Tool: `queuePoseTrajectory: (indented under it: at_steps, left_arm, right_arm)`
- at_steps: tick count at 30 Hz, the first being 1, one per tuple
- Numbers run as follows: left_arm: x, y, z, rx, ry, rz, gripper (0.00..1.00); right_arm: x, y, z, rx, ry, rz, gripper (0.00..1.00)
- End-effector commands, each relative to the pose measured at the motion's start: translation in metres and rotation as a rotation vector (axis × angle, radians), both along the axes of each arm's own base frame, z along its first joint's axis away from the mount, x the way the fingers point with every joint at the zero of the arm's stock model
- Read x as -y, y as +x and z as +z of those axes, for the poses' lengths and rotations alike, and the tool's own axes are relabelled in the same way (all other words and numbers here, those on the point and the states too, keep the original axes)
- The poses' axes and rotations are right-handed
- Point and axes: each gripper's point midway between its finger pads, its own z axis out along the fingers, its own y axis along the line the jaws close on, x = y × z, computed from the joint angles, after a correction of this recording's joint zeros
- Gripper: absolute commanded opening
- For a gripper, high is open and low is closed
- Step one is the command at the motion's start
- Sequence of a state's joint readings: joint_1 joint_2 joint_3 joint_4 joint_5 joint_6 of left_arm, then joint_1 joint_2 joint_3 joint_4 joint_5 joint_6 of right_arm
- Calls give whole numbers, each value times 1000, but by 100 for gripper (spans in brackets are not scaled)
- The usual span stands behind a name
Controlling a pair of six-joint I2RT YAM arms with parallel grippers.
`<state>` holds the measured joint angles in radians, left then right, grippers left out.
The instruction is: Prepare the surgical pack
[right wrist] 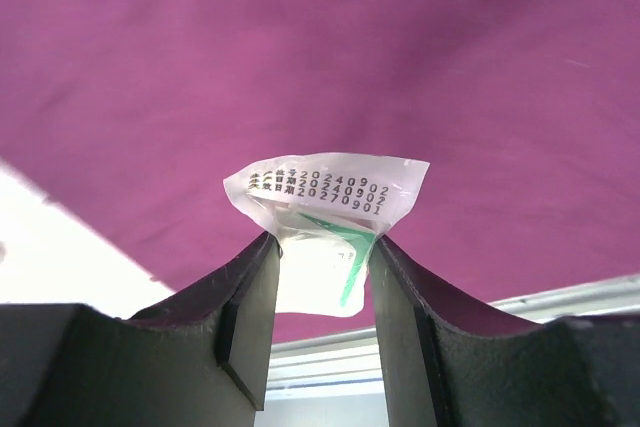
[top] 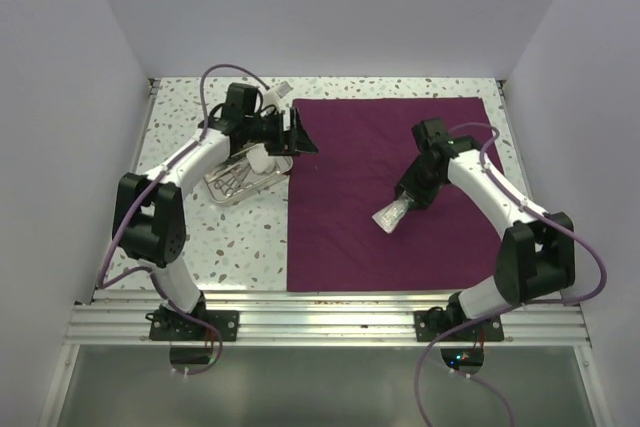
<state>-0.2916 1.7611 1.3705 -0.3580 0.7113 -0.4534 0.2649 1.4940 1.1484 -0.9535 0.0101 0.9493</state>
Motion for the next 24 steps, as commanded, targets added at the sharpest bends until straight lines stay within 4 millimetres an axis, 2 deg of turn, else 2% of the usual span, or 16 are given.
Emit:
queuePoseTrajectory:
  at_steps: [1, 4, 8, 11, 15, 24]
  left_arm:
    - [35, -20, 28, 44, -179, -164, 80]
    - [57, -39, 30, 28, -243, -255, 81]
    - [69, -52, 24, -2, -246, -314, 82]
    - [74, -60, 20, -18, -249, -342, 83]
    - [86, -73, 21, -21, -264, -400, 83]
    - [104, -89, 7, -71, -237, -477, 82]
  right_arm:
    - [-24, 31, 32, 112, 13, 97, 43]
    - [-46, 43, 47, 157, 20, 180, 43]
    - [-65, 53, 65, 212, 41, 234, 43]
    - [-73, 60, 78, 255, 54, 257, 43]
    - [-82, 66, 80, 263, 77, 271, 42]
    - [-92, 72, 90, 280, 107, 288, 42]
